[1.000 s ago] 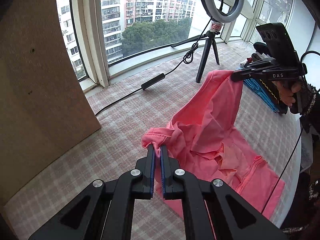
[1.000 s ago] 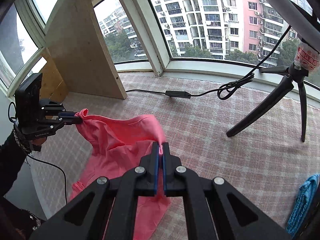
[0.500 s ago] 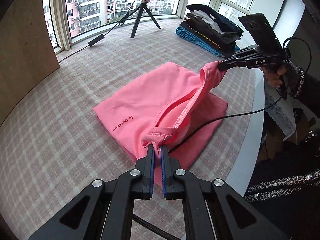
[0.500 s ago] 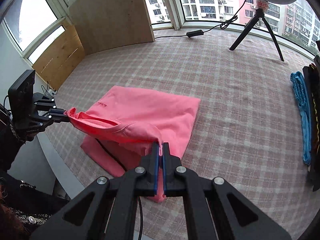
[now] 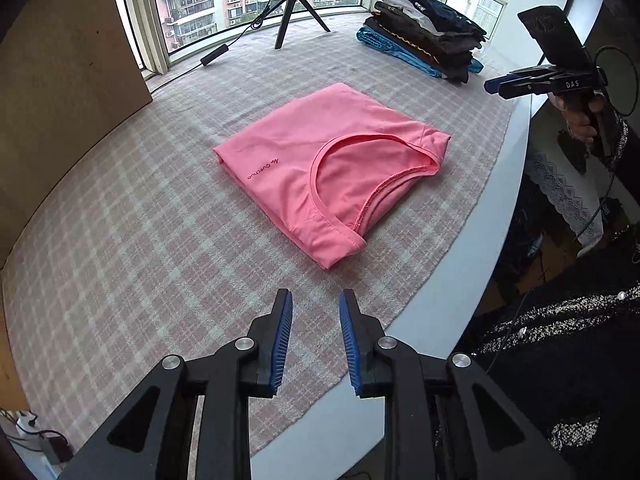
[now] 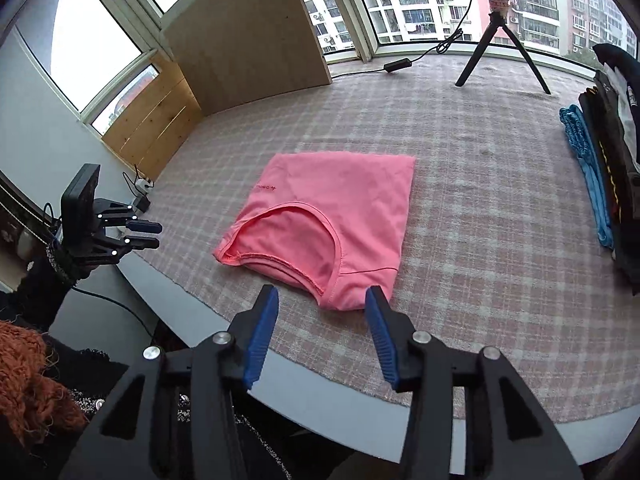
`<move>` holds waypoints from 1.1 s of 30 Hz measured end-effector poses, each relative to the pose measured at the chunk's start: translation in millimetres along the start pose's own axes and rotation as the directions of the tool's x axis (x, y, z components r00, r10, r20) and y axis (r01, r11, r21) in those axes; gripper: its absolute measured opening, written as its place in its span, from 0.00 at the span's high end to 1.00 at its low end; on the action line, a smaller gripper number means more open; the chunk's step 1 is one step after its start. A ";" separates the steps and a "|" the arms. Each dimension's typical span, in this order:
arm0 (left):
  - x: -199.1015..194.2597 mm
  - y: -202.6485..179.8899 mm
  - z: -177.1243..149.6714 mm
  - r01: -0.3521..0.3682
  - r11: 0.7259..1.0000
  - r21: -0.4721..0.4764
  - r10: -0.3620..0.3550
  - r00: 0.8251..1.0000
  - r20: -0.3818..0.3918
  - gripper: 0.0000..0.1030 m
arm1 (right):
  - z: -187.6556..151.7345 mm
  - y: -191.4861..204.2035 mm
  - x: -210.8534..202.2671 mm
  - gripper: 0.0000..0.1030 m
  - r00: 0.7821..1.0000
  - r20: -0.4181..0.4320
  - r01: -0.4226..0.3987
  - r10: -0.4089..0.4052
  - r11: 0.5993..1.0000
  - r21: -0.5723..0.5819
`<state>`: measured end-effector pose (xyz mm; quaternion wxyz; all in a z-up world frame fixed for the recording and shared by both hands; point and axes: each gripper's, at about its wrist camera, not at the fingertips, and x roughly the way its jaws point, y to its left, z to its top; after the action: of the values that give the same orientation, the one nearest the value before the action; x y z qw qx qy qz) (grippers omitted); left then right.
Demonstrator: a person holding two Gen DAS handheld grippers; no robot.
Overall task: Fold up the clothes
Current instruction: 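Grasp the folded pink shirt bundle with the left tool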
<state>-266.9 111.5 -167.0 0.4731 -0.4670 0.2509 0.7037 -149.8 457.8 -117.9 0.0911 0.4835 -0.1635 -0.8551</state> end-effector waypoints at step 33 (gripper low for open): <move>77.6 64.2 66.4 0.068 0.979 -0.193 -0.068 0.998 0.008 0.69 | 44.1 -28.4 112.1 0.68 0.990 -0.144 0.000 0.001 1.000 0.007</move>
<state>-361.5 170.4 -213.1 0.4494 -0.5187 0.1650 0.7083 -245.3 457.5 -196.6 0.1014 0.5444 -0.1596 -0.8172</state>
